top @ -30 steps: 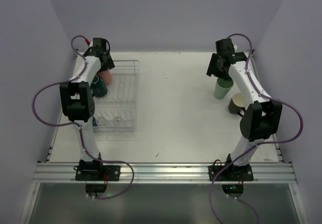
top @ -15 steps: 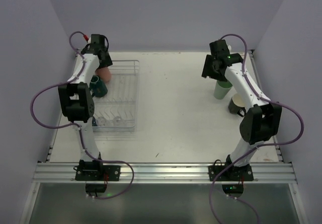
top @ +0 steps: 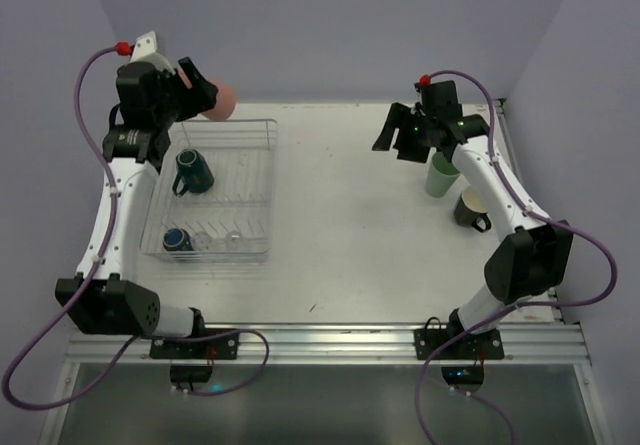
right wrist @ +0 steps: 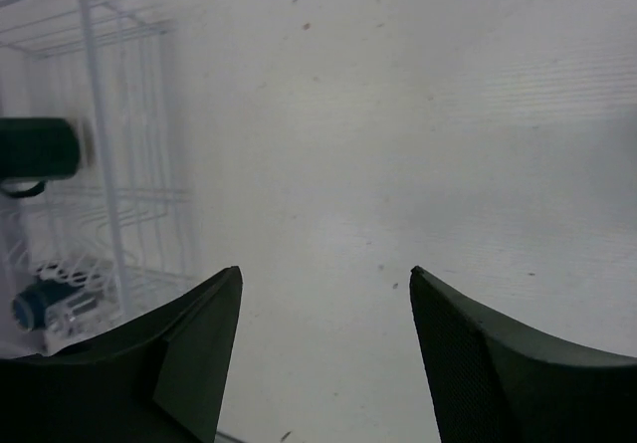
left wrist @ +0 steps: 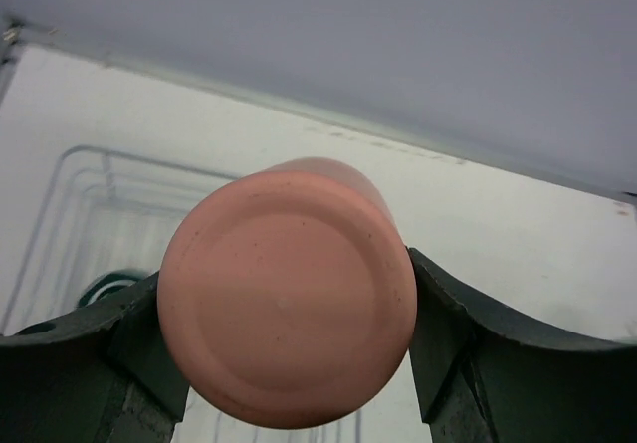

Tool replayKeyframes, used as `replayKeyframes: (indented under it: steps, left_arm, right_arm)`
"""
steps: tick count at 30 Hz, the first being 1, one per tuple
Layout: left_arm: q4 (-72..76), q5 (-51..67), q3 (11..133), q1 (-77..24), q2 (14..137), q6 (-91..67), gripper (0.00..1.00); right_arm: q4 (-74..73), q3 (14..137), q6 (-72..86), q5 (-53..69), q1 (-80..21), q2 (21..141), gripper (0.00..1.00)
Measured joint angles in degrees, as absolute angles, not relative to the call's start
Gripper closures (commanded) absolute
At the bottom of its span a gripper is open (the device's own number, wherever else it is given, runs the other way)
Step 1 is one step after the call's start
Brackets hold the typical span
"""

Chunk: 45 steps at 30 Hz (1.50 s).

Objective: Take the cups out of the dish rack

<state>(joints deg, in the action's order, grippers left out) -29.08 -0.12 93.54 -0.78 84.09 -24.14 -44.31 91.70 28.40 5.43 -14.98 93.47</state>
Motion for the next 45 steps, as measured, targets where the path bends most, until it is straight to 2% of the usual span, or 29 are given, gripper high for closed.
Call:
replayKeyframes:
  steps: [4,9,15,20,27,34,45]
  left_arm:
    - [-15.9,13.3,78.5,-0.9,75.0,-26.5,1.00]
    - [2.7,27.9,61.2,-0.9,70.8,-30.3,1.00]
    - [23.3,41.1,46.6,-3.2,67.0,-36.5,1.00]
    - [34.3,45.6,45.5,-7.3,65.7,-38.2,1.00]
    - [38.8,46.5,45.5,-12.0,65.5,-38.3,1.00]
    - [40.0,46.5,45.5,-12.2,65.5,-38.3,1.00]
    - [39.4,46.0,45.7,-12.8,65.1,-37.9,1.00]
  right_arm:
    - [-37.5,87.7,33.6,19.4,-15.0,93.2,0.30]
    - [-27.0,81.6,42.4,35.9,-15.0,93.3,0.31]
    - [-3.9,70.8,60.4,51.2,-15.1,93.4,0.32]
    - [19.6,65.5,79.7,59.0,-16.2,95.6,0.32]
    - [47.8,65.1,103.2,62.7,-20.5,100.1,0.33]
    - [56.2,65.1,111.4,63.0,-22.1,100.1,0.33]
    - [58.5,65.1,113.6,63.0,-22.2,100.1,0.34]
